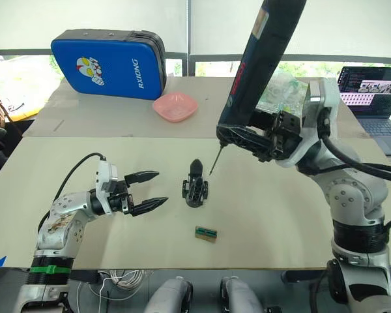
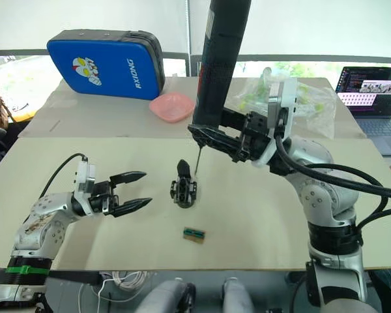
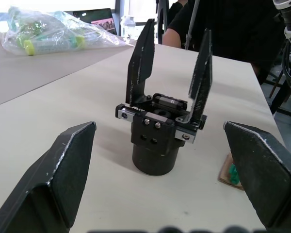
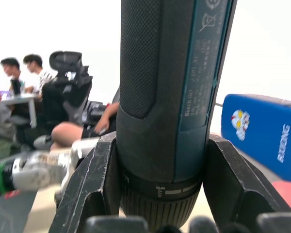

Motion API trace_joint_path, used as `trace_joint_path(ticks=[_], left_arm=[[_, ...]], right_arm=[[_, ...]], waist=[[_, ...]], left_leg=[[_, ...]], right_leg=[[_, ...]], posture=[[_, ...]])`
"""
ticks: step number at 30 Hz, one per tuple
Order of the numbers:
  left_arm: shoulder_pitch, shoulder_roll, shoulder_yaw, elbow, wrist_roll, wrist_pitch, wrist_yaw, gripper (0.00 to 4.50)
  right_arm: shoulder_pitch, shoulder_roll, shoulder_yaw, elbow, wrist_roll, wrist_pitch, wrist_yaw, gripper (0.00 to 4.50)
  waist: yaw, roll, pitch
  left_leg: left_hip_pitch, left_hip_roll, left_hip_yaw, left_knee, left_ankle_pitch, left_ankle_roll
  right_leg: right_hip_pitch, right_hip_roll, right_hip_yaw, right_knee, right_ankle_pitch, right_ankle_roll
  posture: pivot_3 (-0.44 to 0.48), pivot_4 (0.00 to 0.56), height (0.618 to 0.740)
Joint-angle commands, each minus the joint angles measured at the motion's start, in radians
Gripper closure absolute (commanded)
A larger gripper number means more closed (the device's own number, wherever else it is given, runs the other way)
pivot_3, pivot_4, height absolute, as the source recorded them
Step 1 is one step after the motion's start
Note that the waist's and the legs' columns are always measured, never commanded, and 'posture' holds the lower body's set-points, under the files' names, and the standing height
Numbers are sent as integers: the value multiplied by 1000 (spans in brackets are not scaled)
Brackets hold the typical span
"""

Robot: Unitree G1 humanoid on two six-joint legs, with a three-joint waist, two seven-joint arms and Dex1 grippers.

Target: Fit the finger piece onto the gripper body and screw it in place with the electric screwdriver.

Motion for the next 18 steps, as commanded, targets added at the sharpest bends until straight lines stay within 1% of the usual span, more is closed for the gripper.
trace_joint_path(ticks=[1,5,9,18], left_arm=[[-41,-1,-11,39,21,-29,-29,0],[-78,-15,-25,78,32,-31,-43,0],[-96,-27,-40,76,36,-21,-47,0],[-81,-41,-74,72,60,-32,-69,0]], right_arm=[[-29,18,2,-20,3,-8,-6,2542],[-39,42,24,-14,-10,-13,-12,2542],[-47,65,42,-12,-24,-14,-13,2542],[-81,101,104,43,-89,-28,24,2542]], waist=[[-5,0,0],[-10,0,0],[-17,0,0],[-24,0,0]], left_leg=[[0,0,0,0,0,0],[0,0,0,0,0,0],[0,0,0,0,0,0],[0,0,0,0,1,-1]], right_leg=[[0,0,0,0,0,0],[0,0,0,0,0,0],[0,0,0,1,1,0],[0,1,-1,2,1,-1]], posture=[[0,150,740],[0,150,740],[0,150,740],[0,150,740]])
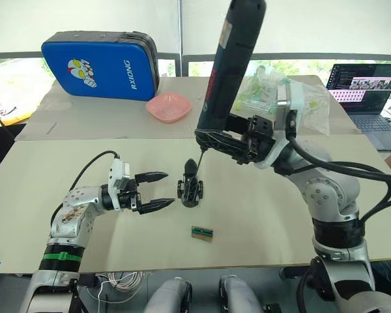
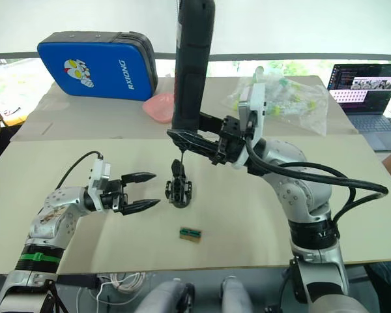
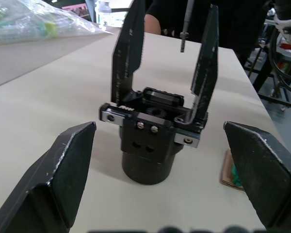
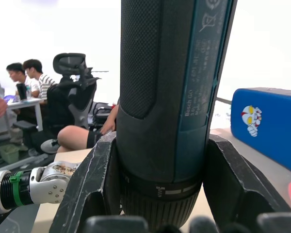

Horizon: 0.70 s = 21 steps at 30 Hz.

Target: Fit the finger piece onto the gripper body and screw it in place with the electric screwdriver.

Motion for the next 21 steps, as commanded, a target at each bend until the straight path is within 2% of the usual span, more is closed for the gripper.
trace_joint_path(ticks=[1,18,21], left_arm=[[-3,-6,0,-18,8,-17,-3,0],[39,-28,-8,-66,33,-22,29,0],[42,-35,-12,-72,38,-25,38,0]], right_arm=[[-35,11,0,-9,-14,-29,25,2542],[-32,93,42,32,-97,-48,69,2542],[-29,101,45,32,-107,-47,71,2542]], waist=[[-1,0,0],[-5,0,0],[-5,0,0]], left_leg=[[0,0,0,0,0,0],[0,0,0,0,1,-2],[0,0,0,0,4,-6]], right_leg=[[0,0,0,0,0,0],[0,1,-1,1,0,0],[-1,1,-2,1,0,0]], posture=[[0,150,740],[0,150,740],[0,150,740]])
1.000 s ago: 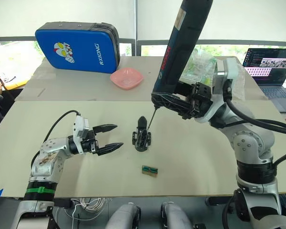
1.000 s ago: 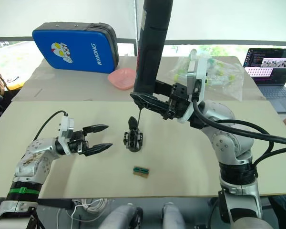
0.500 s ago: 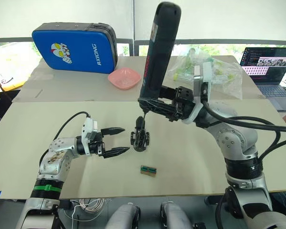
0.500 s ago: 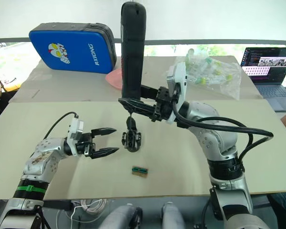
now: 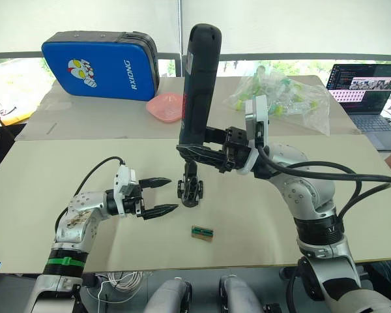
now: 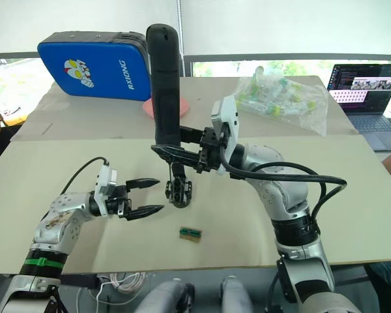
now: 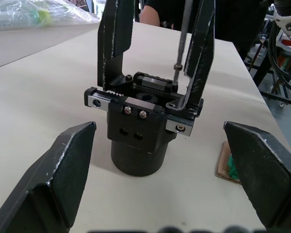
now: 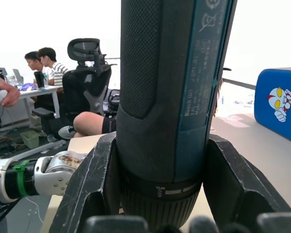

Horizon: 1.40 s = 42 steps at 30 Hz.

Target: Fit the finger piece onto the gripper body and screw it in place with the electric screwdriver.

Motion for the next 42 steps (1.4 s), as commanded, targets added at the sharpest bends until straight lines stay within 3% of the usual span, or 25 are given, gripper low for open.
trace_joint_path(ticks=[1,42], left_arm=[[-1,-7,-4,-41,4,-22,8,0],[26,-44,-43,-31,77,-121,66,0]], right_arm=[[-25,18,-15,-31,7,-43,6,2542],[6,23,9,-36,-47,-38,19,2542]], waist=[[-1,0,0],[-5,0,0]], left_leg=[[0,0,0,0,1,-1],[0,0,0,0,0,0]], right_leg=[[0,0,0,0,0,0],[0,0,0,2,0,0]], posture=[[0,150,740],[0,150,740]])
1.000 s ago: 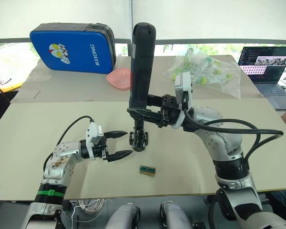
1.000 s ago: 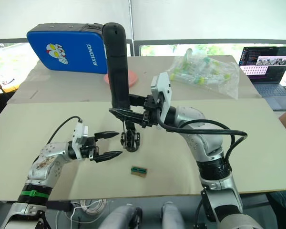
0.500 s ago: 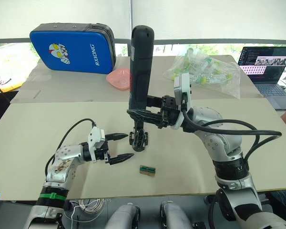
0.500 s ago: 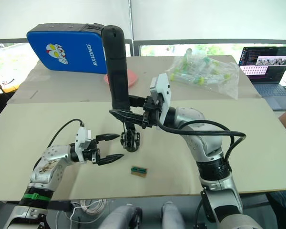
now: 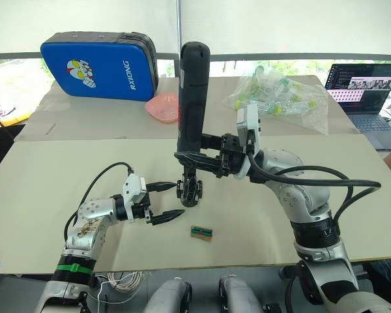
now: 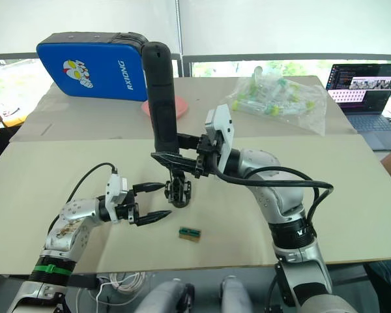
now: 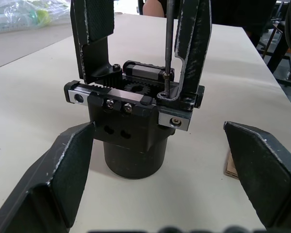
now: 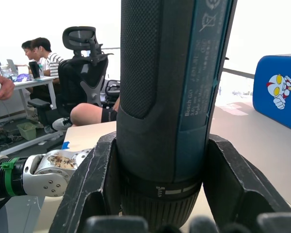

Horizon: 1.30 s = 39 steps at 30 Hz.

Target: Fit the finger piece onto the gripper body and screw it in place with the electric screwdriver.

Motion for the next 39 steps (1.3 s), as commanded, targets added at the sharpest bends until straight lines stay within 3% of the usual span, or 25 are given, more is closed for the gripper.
trace_joint_path(ticks=[1,26,39], left_arm=[[-9,-1,-6,-27,-4,-2,3,0],[5,4,-18,-55,-1,16,14,0],[-9,-23,-56,8,89,-9,93,0]], right_arm=[[-17,9,-10,-37,4,-39,4,2542],[-20,29,1,-21,-30,-73,21,2542],[-6,26,14,-36,-27,-71,29,2542]], waist=[[0,0,0],[1,0,0],[-2,0,0]], left_leg=[[0,0,0,0,0,0],[0,0,0,1,0,-1],[0,0,0,1,1,-1]], right_leg=[[0,0,0,0,0,0],[0,0,-1,1,0,0],[0,0,0,2,0,0]], posture=[[0,150,740],[0,150,740],[0,150,740]])
